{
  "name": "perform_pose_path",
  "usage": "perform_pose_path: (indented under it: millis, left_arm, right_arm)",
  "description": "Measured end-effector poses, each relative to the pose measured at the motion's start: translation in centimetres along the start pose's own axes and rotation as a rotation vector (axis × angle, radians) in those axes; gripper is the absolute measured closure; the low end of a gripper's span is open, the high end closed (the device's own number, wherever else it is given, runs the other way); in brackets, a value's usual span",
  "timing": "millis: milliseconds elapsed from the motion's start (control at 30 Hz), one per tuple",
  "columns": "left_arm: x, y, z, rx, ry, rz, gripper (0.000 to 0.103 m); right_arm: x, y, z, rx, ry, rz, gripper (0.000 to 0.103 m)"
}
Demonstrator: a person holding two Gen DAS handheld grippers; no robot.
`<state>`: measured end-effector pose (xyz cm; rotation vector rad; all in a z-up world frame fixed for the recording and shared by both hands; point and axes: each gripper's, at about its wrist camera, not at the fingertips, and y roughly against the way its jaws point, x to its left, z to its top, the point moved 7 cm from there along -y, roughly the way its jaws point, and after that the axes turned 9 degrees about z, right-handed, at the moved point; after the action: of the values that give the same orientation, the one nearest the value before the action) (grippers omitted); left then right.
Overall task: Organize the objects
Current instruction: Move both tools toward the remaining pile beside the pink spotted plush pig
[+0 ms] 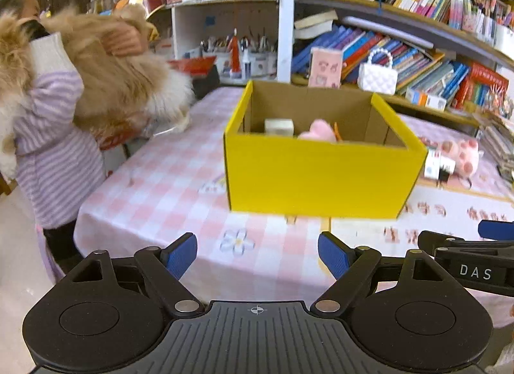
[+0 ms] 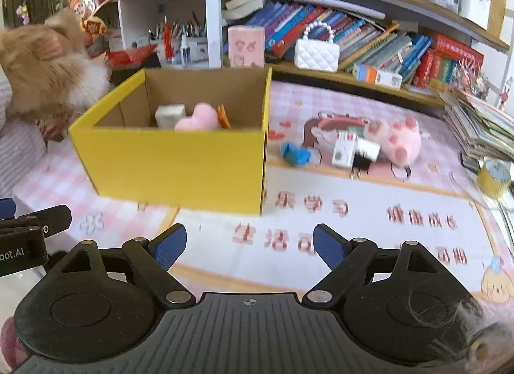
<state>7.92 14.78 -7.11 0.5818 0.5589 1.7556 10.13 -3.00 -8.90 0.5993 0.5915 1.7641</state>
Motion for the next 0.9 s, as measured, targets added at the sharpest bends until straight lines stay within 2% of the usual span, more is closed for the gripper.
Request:
perform_pose_path:
  millis: [133, 433, 900]
  left_arm:
    - [0.1, 0.2, -1.2, 0.036, 0.005, -0.006, 0.018]
    - [-0.9, 1.1, -2.8, 0.060, -0.042, -0.039, 0.018]
    - [-7.1, 1.7, -2.7, 0.051, -0.185, -0.176, 0.018]
  right_arm:
    - [0.6, 0.5, -1.6, 0.021, 0.000, 0.001, 0.018]
    - [0.4, 1.5, -3.4, 0.050, -0.023, -0.020, 0.018]
    - [-4.3, 3.9, -5.5, 0.055, -0.142, -0.138, 0.018]
